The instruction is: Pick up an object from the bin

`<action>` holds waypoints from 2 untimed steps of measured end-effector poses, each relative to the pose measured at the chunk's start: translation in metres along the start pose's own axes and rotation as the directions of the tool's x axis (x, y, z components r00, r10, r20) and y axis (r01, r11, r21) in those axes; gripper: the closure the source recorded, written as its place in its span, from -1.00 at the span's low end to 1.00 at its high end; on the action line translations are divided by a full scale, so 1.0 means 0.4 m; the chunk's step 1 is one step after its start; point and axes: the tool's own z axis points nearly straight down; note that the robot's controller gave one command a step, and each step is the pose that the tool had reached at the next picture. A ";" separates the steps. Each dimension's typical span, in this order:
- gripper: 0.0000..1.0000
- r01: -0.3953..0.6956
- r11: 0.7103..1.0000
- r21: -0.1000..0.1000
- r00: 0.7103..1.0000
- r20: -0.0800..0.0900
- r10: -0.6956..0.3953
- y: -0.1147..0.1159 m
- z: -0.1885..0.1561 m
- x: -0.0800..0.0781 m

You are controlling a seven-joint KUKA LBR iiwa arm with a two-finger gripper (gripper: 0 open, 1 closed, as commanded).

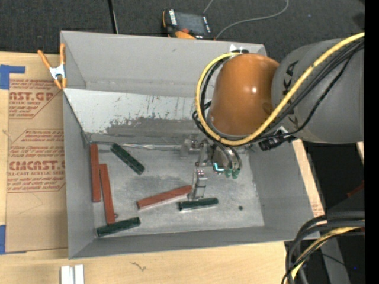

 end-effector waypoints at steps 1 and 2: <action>-1.00 -0.014 1.000 0.001 1.000 -0.002 0.014 -0.031 0.236 0.034; -1.00 0.040 0.999 0.001 0.999 0.005 -0.040 -0.037 0.313 -0.042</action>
Offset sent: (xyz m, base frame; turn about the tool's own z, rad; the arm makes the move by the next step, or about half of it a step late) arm -0.0116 -0.0131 -0.0889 0.0152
